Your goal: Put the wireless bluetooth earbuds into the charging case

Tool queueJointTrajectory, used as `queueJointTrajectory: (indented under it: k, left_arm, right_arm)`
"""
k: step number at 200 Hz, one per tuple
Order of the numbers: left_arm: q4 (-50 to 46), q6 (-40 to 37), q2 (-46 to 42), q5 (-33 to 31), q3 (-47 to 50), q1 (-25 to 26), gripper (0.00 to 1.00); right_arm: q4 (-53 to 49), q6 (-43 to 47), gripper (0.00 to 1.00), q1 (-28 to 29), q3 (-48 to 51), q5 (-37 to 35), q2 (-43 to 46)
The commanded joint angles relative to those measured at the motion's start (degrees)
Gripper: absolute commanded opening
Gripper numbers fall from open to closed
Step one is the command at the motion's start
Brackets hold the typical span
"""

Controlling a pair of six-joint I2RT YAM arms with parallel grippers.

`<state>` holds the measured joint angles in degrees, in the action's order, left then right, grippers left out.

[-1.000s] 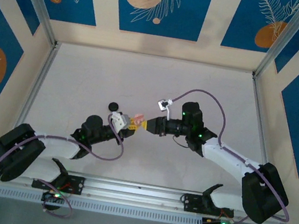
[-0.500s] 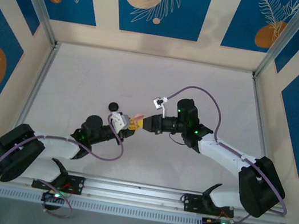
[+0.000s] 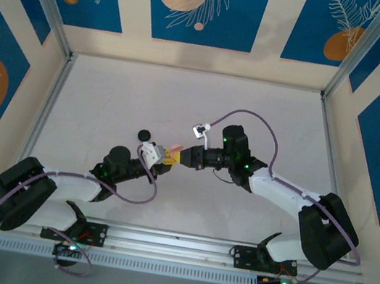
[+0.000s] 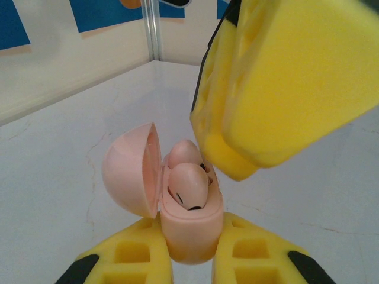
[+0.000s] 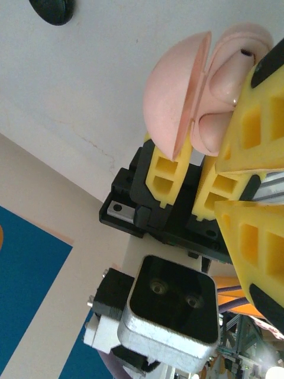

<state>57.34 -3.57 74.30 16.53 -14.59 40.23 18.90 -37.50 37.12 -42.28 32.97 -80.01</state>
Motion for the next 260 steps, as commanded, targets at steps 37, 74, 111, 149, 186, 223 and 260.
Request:
queueJointTrajectory:
  k: [37, 74, 111, 149, 186, 223, 260]
  left_arm:
    - [-1.05, -1.24, -1.88, 2.16, -1.40, 0.66, 0.09]
    - [-2.59, -1.95, -2.98, 5.72, -1.80, 0.71, 0.09]
    - [-6.80, -1.70, -5.07, 12.94, -3.48, 0.82, 0.09]
    - [-12.89, -2.14, -5.92, 20.37, -6.74, 1.16, 0.10]
    - [-15.74, -2.66, -6.32, 21.72, -8.27, 1.47, 0.10]
    - [-15.64, -2.37, -6.80, 20.99, -8.17, 1.48, 0.10]
    - [-15.33, -2.05, -7.67, 20.35, -8.17, 1.47, 0.11]
  right_arm:
    - [1.35, 1.35, 0.25, 0.27, -1.25, -0.13, 0.68]
    - [-5.22, 7.83, 0.37, -1.25, -0.25, -2.49, 7.62]
    - [-16.08, 18.97, 0.50, -5.59, -1.56, -1.53, 13.41]
    - [-23.67, 28.13, 0.58, -7.21, -5.51, 2.80, 11.59]
    - [-23.77, 29.32, 0.58, -6.65, -7.64, 8.62, 8.16]
    - [-24.16, 29.48, 0.57, -6.12, -7.71, 11.14, 6.82]
    - [-25.86, 29.64, 0.56, -5.57, -7.13, 11.15, 6.88]
